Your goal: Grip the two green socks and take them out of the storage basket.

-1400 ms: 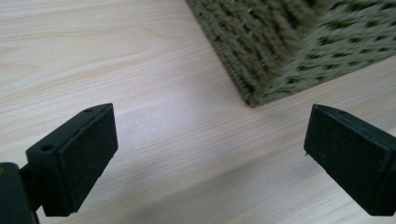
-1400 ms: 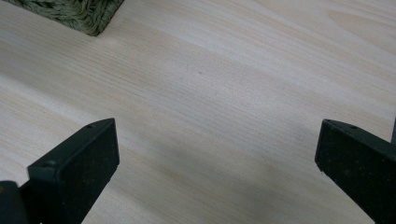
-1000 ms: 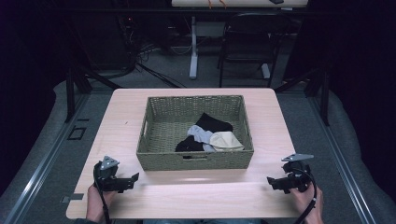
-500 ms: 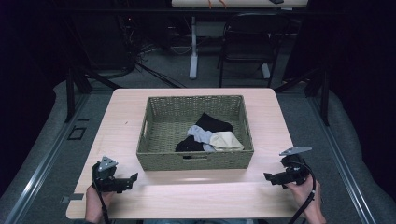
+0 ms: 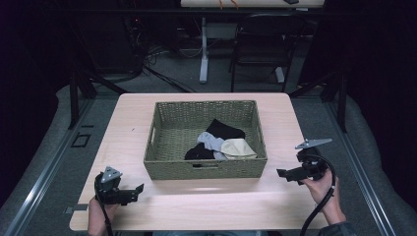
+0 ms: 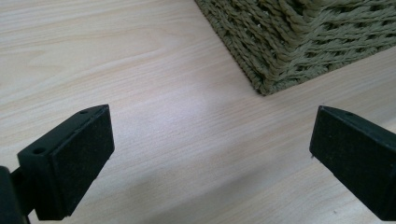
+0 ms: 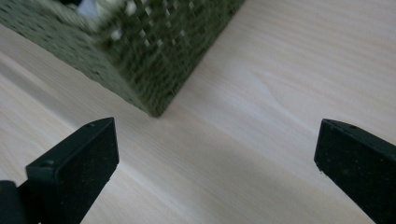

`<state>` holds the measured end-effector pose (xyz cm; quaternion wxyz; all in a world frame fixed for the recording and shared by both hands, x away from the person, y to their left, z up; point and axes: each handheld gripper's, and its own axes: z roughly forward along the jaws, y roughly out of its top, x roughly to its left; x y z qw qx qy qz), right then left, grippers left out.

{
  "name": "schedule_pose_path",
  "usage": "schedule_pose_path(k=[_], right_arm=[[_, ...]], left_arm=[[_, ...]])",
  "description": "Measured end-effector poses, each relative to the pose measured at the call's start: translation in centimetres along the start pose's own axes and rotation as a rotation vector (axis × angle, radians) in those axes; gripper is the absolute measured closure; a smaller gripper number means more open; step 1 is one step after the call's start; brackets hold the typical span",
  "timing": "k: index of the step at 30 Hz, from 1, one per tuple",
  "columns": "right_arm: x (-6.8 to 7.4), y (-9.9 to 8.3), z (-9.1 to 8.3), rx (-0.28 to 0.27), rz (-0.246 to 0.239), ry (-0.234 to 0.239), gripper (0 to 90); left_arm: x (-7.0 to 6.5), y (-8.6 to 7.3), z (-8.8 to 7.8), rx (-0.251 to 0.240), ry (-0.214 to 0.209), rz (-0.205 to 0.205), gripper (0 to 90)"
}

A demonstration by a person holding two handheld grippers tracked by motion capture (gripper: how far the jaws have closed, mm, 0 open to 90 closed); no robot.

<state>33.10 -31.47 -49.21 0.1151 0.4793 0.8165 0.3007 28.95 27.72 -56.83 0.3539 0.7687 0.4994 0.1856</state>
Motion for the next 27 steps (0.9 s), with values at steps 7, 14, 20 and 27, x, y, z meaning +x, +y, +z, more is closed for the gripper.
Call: schedule_pose_path(k=[7,14,20,27], right_arm=[[1.2,3.4,-2.2,-0.056,-0.059,0.007,0.0],[2.0,6.9,-3.1,-0.053,-0.117,0.023,0.0],[2.8,9.8,-2.8,-0.046,-0.152,0.052,0.0],[5.0,13.3,-1.4,-0.006,-0.213,0.082,0.4]], left_arm=[[-0.4,0.2,0.0,0.000,0.003,0.011,0.0],[0.0,-0.1,-0.2,0.000,0.007,-0.008,0.0],[0.1,-0.1,-0.2,0.002,0.003,-0.008,0.0],[0.0,-0.1,-0.2,0.001,0.000,-0.005,0.0]])
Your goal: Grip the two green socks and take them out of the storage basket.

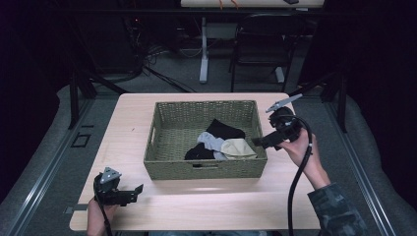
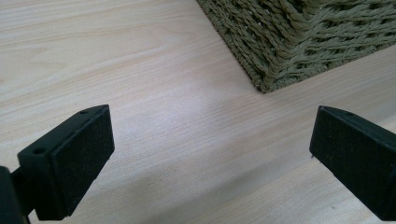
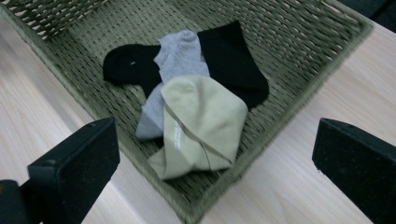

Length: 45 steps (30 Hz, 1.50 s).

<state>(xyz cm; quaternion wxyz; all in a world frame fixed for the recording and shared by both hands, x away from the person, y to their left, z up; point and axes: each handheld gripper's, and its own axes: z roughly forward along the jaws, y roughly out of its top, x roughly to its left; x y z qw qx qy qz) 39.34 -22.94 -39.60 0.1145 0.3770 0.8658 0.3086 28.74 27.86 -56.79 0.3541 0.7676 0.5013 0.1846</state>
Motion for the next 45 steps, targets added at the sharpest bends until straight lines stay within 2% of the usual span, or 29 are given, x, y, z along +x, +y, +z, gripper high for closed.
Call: schedule_pose_path(k=[3,11,18,19,20,21,26,33,45], right_arm=[[0.3,1.3,1.2,0.018,-0.025,0.010,1.2],[1.0,3.6,4.8,0.132,-0.046,0.014,5.2],[1.1,3.9,7.5,0.189,-0.040,0.021,13.2],[1.1,3.9,7.8,0.202,-0.035,0.019,14.1],[1.2,3.9,8.2,0.192,-0.015,0.017,15.7],[1.1,4.0,8.5,0.219,-0.030,0.017,18.3],[1.1,4.2,10.2,0.277,-0.026,0.005,32.7],[1.5,4.4,12.1,0.331,-0.034,-0.003,47.3],[1.8,4.6,15.0,0.429,-0.039,0.007,58.8]], left_arm=[[0.0,0.0,0.0,0.002,-0.002,0.000,0.0],[0.0,-0.1,0.0,-0.001,-0.007,0.001,0.0],[0.0,0.0,0.0,0.007,-0.010,0.004,0.0],[0.0,0.0,0.0,0.002,-0.008,0.003,0.0],[0.0,-0.1,0.0,0.001,-0.007,0.003,0.0],[0.0,0.0,0.0,0.007,-0.011,0.004,0.0],[0.0,0.0,0.0,0.007,-0.011,0.004,0.0],[0.0,-0.1,0.1,0.009,-0.009,0.006,0.0],[0.0,-0.1,0.1,0.009,-0.009,0.012,0.1]])
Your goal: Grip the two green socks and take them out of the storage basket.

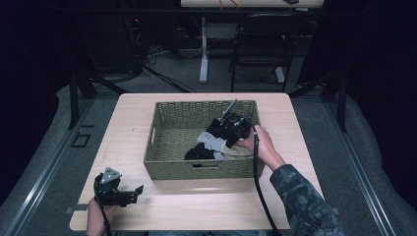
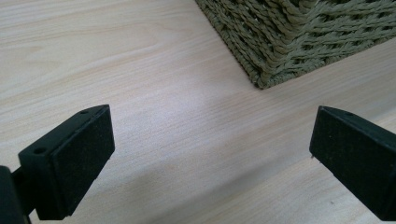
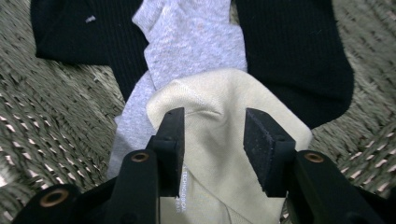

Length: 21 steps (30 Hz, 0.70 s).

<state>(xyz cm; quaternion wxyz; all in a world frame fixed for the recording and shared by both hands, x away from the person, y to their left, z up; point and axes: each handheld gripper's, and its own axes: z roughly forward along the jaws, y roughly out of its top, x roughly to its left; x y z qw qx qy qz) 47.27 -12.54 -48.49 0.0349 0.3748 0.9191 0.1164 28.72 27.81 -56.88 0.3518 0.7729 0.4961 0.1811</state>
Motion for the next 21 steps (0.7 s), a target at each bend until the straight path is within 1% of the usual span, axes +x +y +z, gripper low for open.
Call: schedule_pose_path(k=[1,3,6,7,8,9,10,11,12,13,14,18,20,21], right_arm=[[-0.1,0.1,0.2,0.002,-0.001,0.000,58.7],[-0.2,0.2,0.5,0.026,0.000,0.001,58.6],[-0.3,0.4,1.1,0.048,0.002,0.008,58.4],[-0.4,0.5,1.3,0.065,0.001,0.009,58.6],[-0.4,0.5,1.6,0.067,0.008,0.018,59.9],[-0.4,0.6,1.9,0.079,0.009,0.016,62.2],[-0.5,0.7,2.1,0.090,0.002,0.014,66.6],[-0.4,0.8,2.3,0.093,0.010,0.010,73.1],[-0.4,0.9,2.3,0.107,0.002,0.006,78.4],[-0.3,0.8,2.5,0.094,0.010,-0.003,83.3],[-0.3,0.9,2.4,0.099,0.005,-0.006,85.9],[-0.4,0.9,1.7,0.095,0.008,-0.018,87.3],[-0.5,0.8,1.1,0.072,0.014,-0.016,87.3],[-0.6,0.8,0.7,0.071,0.016,-0.015,87.3]], left_arm=[[0.0,0.0,0.0,0.001,0.000,0.001,0.1],[0.0,0.0,0.0,0.002,0.000,0.000,0.1],[0.1,0.0,0.0,0.001,0.003,-0.001,0.1],[0.1,0.0,0.0,-0.001,0.002,-0.001,0.1],[0.1,0.0,0.0,-0.001,0.001,-0.002,0.1],[0.1,0.0,0.0,0.002,0.002,0.000,0.1],[0.1,0.0,0.0,0.002,0.000,0.001,0.1],[0.1,0.0,0.0,0.003,0.000,0.001,0.1],[0.1,0.0,0.0,0.002,0.000,0.002,0.1],[0.1,0.0,0.0,0.001,-0.001,0.000,0.1],[0.1,0.0,-0.1,-0.001,0.002,-0.002,0.1],[0.1,0.0,-0.1,-0.001,0.003,0.001,0.1],[0.1,0.0,-0.1,0.003,0.000,0.003,0.1],[0.0,0.0,-0.1,0.002,0.000,0.003,0.1]])
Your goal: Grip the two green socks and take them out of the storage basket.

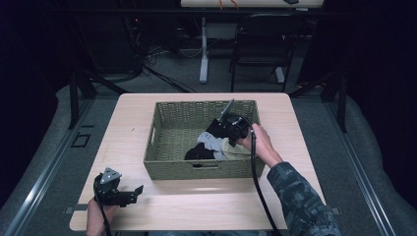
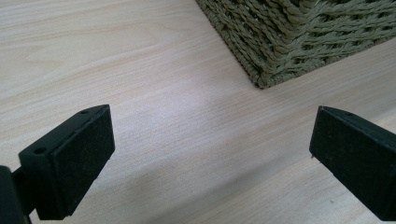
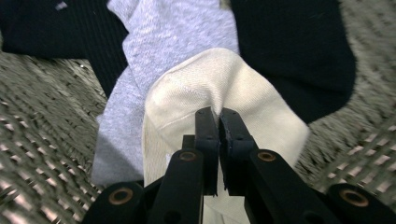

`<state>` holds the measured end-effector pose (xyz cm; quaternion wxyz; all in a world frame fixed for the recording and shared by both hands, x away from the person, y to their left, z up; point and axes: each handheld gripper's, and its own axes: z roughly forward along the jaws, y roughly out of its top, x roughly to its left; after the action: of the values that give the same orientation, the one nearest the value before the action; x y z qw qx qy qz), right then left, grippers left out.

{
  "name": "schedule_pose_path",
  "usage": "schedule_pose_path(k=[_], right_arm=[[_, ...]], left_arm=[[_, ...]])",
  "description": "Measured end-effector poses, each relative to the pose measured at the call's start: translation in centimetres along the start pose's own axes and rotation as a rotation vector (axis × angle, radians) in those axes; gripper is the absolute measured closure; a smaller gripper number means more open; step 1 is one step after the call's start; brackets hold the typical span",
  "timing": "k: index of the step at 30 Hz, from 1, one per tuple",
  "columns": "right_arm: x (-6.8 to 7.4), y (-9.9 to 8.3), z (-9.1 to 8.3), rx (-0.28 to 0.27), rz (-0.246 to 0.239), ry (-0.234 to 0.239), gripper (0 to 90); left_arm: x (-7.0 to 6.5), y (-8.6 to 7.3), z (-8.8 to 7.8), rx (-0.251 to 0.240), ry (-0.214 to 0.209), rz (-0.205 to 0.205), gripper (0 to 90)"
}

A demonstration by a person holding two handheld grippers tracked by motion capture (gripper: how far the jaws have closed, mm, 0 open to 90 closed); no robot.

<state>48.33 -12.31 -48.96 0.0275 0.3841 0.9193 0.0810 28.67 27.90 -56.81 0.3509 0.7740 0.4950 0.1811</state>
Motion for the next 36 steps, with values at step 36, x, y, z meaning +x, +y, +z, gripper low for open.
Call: schedule_pose_path(k=[36], right_arm=[[-0.2,0.3,-14.6,-0.256,-0.004,-0.059,87.1]], left_arm=[[-0.1,0.1,0.0,-0.012,-0.002,-0.004,0.1]])
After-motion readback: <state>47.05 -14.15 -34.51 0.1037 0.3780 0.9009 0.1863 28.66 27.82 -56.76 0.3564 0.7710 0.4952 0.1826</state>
